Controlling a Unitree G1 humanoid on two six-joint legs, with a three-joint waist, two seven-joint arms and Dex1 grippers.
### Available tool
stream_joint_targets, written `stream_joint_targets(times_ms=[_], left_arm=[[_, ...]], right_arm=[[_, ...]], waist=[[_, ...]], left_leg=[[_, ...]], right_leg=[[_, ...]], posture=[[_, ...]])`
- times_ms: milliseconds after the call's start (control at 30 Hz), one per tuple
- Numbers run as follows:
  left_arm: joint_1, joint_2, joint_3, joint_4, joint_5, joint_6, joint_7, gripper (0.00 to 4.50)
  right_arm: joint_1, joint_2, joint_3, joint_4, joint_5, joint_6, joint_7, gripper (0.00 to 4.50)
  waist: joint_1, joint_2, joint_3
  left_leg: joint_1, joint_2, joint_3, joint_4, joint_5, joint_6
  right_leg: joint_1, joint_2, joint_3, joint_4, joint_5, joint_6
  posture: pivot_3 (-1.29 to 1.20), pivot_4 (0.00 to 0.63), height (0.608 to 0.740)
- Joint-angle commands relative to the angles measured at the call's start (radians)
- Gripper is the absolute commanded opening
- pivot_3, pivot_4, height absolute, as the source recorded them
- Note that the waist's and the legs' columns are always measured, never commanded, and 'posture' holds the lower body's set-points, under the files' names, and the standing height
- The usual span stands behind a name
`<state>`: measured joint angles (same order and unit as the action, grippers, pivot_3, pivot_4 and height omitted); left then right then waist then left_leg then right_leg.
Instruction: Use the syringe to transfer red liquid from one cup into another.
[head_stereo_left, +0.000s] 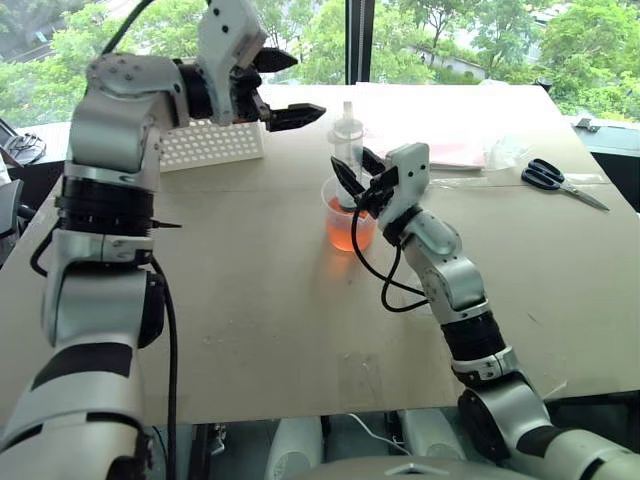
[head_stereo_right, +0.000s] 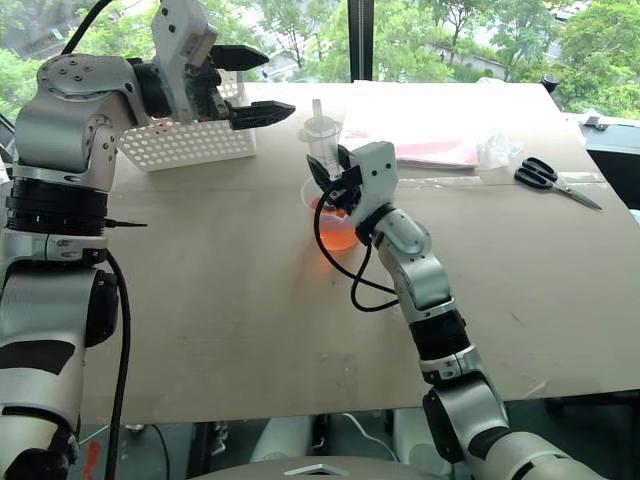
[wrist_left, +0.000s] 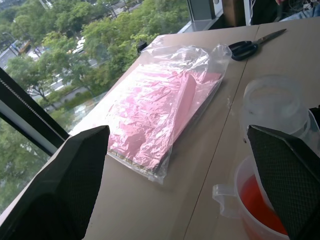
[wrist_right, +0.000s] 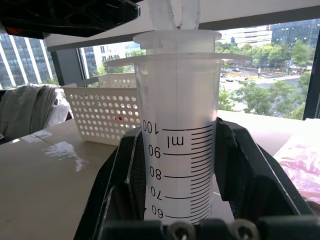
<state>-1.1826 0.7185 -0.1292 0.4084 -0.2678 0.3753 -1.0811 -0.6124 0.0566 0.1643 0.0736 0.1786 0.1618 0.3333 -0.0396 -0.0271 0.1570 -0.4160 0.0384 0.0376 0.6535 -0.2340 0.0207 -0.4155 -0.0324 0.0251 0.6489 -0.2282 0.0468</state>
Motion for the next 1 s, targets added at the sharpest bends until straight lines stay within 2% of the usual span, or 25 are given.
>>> stream_joint_targets(times_ms=[33,333,433,633,700,1000], left_arm=[[-0.059,-0.028,0.009,0.013,0.021,-0.039,-0.026,4.5],[-0.096,-0.108,-0.01,0.112,0.101,-0.16,-0.064,4.5],[-0.099,-0.124,-0.005,0.129,0.107,-0.183,-0.08,3.67],[-0.112,-0.152,0.014,0.154,0.104,-0.209,-0.099,0.7],[-0.121,-0.156,0.022,0.163,0.102,-0.207,-0.097,0.0],[-0.153,-0.157,0.04,0.201,0.104,-0.228,-0.071,0.0]], right_arm=[[0.004,-0.001,0.003,-0.032,0.005,0.006,0.015,1.46],[-0.009,-0.022,0.014,-0.037,0.005,0.039,0.052,1.46],[-0.009,-0.023,0.015,-0.04,0.005,0.043,0.058,1.46],[-0.008,-0.025,0.022,-0.049,0.004,0.079,0.064,1.46],[-0.006,-0.023,0.021,-0.052,0.006,0.09,0.068,1.46],[0.009,-0.021,0.041,-0.065,0.007,0.112,0.087,1.46]], waist=[[0.0,0.0,0.0],[0.0,0.0,0.0],[0.001,0.0,0.0],[0.001,0.0,0.0],[0.001,0.0,0.0],[0.0,0.0,0.0]], left_leg=[[0.0,0.0,0.0,0.0,0.0,0.0],[0.0,0.0,0.0,0.0,0.0,0.0],[0.0,0.0,0.0,0.0,0.0,0.0],[-0.001,0.0,0.0,0.0,0.0,0.0],[-0.001,0.0,0.0,0.0,0.0,0.0],[-0.001,0.0,0.0,0.0,0.0,0.0]], right_leg=[[0.0,0.0,0.0,0.0,0.0,0.0],[0.0,0.0,0.0,0.0,0.0,0.0],[0.0,0.0,0.0,0.0,0.0,0.0],[0.0,0.0,0.0,0.0,0.0,0.0],[0.0,0.0,0.0,0.0,0.0,0.0],[0.0,0.0,0.0,0.0,0.0,0.0]], posture=[[0.0,0.15,0.74],[0.0,0.15,0.74],[0.0,0.15,0.74],[0.0,0.15,0.74],[0.0,0.15,0.74],[0.0,0.15,0.74]])
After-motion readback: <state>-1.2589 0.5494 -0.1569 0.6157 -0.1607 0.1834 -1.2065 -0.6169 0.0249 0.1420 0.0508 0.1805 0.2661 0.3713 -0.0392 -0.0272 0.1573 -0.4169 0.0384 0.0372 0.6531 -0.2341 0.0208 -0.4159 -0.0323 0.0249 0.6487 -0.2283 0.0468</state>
